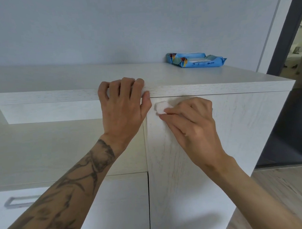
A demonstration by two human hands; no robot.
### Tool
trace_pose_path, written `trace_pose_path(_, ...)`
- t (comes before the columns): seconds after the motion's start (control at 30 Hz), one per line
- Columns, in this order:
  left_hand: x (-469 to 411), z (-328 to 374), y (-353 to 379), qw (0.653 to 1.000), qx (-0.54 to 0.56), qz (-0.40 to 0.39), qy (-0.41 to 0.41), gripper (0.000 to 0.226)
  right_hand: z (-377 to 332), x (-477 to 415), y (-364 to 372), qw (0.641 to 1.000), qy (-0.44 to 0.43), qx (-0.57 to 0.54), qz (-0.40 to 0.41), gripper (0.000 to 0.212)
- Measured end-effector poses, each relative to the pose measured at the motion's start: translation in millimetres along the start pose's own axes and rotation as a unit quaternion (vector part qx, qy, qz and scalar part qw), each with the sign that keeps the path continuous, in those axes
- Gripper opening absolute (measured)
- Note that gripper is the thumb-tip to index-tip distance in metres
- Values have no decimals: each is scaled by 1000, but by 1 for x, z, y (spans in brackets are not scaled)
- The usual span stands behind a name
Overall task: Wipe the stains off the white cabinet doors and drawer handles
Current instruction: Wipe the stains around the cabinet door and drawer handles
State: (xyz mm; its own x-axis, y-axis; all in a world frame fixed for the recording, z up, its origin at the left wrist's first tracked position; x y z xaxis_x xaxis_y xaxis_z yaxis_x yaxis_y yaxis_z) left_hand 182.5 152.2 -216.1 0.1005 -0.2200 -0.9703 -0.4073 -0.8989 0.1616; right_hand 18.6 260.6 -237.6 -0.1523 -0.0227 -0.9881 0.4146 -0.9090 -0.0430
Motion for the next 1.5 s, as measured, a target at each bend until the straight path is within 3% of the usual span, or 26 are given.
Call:
trace_pose_path(0.33,0,0,0,1000,2,-6,-8,35,9,18,-5,996,-75,51,-20,12)
trace_pose_path(0.43,0,0,-1,1000,2,-8,-12,38,17,33,-17,995,-40,90,13,15)
trace_pose_path(0.6,-1,1,-1,1000,1,-8,-11,37,-4,8,-9,997,13,2,79,8)
trace_pose_path(0.9,-2,0,-4,1000,6,-14,-15,37,21,21,-21,997,26,5,76,11)
trace_pose_path(1.1,-4,1,-7,999,7,-36,-27,37,26,42,-50,983,136,46,112,9)
trace_pose_path(1.3,1,3,-19,996,44,-74,-37,47,-7,69,-42,957,273,-59,77,9)
trace_pose_path(1.5,36,-12,-56,989,74,-119,-42,53,-37,99,4,949,280,-139,51,15)
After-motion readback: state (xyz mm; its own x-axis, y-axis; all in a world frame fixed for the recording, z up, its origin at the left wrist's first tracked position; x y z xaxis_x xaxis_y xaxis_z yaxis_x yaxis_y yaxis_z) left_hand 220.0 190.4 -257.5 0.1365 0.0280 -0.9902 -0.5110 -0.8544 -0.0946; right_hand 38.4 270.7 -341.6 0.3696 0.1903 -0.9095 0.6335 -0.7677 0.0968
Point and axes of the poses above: each hand's wrist, its own x-axis away from the middle knuckle, its own y-axis out of the palm, z = x × y, the point moved 2 cm from there along -x, towards the middle knuckle, and after that the axes turned 13 degrees about z, right-handed, at the moved point
